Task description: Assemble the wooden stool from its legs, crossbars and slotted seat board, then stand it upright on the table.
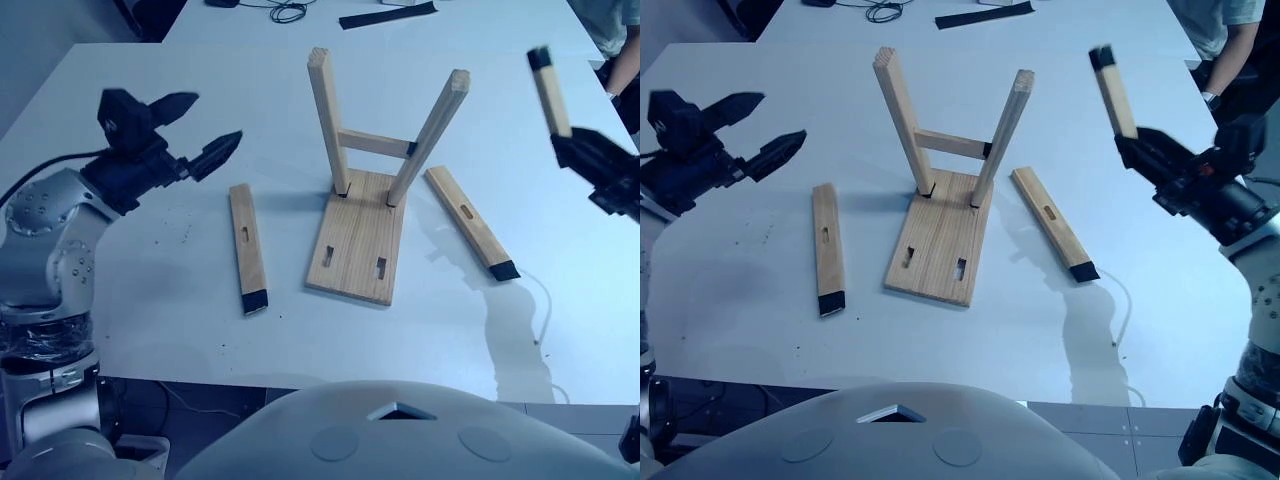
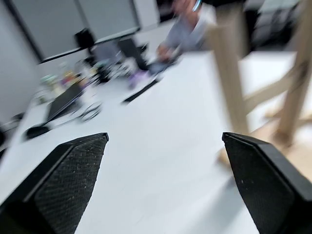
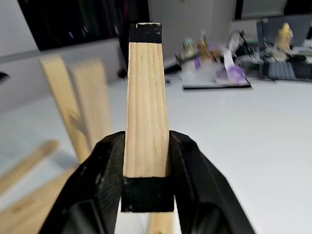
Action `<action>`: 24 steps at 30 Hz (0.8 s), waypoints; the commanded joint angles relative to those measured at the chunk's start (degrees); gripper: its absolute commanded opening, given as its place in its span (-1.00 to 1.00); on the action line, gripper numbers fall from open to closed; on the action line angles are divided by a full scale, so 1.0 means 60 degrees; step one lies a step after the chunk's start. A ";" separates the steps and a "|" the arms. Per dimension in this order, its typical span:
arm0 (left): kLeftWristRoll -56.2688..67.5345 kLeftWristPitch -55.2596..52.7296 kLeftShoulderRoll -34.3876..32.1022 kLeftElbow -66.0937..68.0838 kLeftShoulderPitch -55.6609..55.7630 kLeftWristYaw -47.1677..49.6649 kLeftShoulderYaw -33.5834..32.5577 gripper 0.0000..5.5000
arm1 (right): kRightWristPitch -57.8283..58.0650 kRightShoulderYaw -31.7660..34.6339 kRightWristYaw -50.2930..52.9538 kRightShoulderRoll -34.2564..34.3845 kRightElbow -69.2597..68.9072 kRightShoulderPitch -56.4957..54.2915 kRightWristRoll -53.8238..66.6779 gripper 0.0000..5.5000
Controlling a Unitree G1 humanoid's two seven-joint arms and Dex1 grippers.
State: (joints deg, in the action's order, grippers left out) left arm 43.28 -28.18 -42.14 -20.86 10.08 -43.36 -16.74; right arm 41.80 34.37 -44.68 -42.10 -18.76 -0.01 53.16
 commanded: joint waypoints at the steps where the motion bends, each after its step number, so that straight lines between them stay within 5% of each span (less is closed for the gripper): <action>1: 0.2375 -0.1595 0.0271 -0.1534 0.0930 0.0733 0.0337 0.31 | 0.0780 -0.0191 0.0243 -0.0149 -0.1392 -0.0424 0.1725 -0.52; 8: 0.4011 -0.2778 0.0592 -0.2435 0.1439 0.1277 0.1491 0.30 | 0.1475 -0.2132 0.0269 -0.0036 -0.1745 -0.1650 0.3075 -0.52; 14: 0.2689 -0.2651 0.0476 -0.2464 0.1100 0.0541 0.2769 0.30 | 0.1647 -0.3147 -0.0363 -0.0004 -0.1430 -0.1789 0.3177 -0.52; 24: 0.2741 -0.2707 0.1048 -0.1444 0.1334 -0.0174 0.2953 0.30 | 0.1517 -0.4024 -0.1565 -0.0011 -0.1100 -0.2364 0.2737 -0.52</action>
State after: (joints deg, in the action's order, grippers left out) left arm 58.04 -43.85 -36.21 -30.38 17.39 -42.90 1.40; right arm 51.51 11.52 -53.24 -42.05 -25.89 -12.73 71.42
